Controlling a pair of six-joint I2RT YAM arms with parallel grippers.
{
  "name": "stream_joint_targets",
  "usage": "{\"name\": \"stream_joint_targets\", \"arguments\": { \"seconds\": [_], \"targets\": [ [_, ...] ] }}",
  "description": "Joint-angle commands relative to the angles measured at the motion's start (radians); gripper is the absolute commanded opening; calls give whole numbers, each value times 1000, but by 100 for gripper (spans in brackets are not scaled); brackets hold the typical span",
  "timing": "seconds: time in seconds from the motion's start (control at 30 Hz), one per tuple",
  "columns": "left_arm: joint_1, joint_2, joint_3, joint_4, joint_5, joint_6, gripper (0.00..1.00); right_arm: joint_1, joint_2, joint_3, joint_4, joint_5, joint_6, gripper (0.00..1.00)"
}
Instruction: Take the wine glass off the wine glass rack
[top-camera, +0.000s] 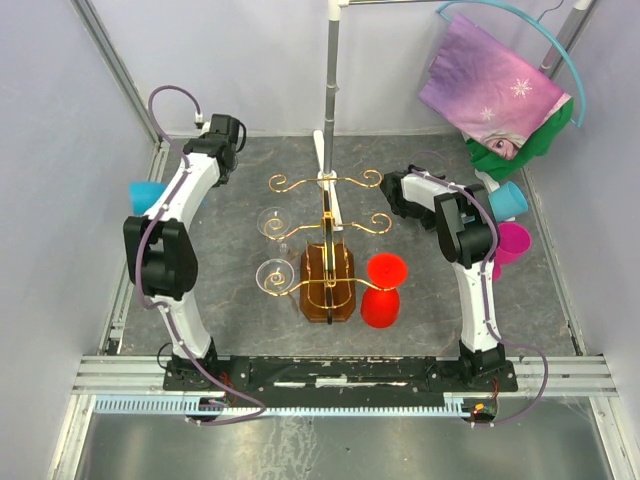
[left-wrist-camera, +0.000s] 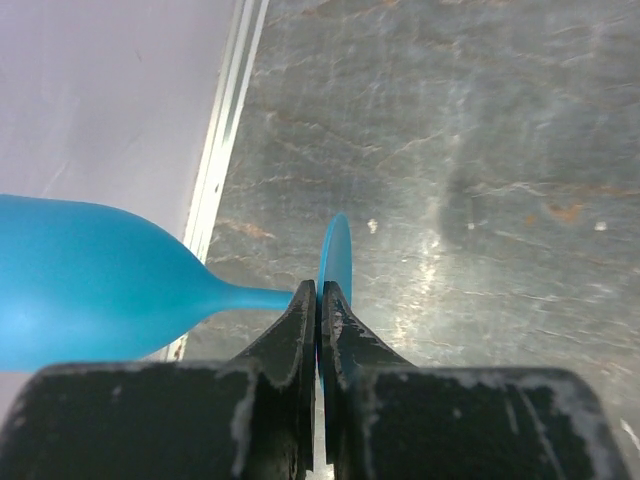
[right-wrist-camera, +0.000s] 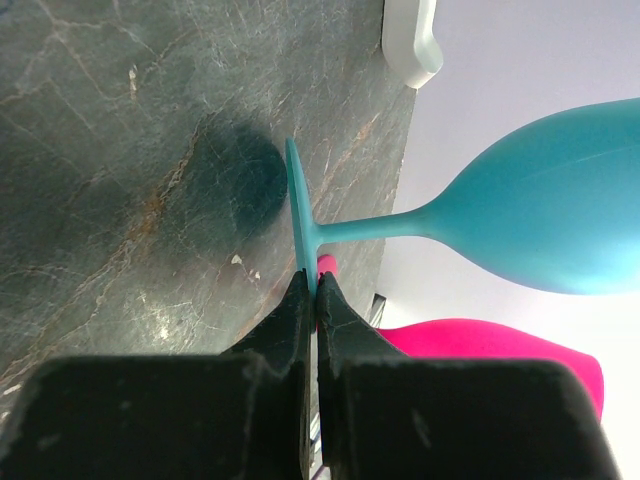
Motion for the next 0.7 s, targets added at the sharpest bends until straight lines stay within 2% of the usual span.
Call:
{"name": "stream_joint_targets", "arguments": {
  "seconds": [0.0,0.27,0.67],
  "targets": [
    [26,42,-26,-17,-159,30,3,4,25,-4,14,-35,30,0],
    [30,162,5,-85,-207,10,3,5,15,-6,19,-33,26,0],
    [33,274,-40,-139,-210,-25,3,4,29,-8,19,-55,9,1]
  ]
}}
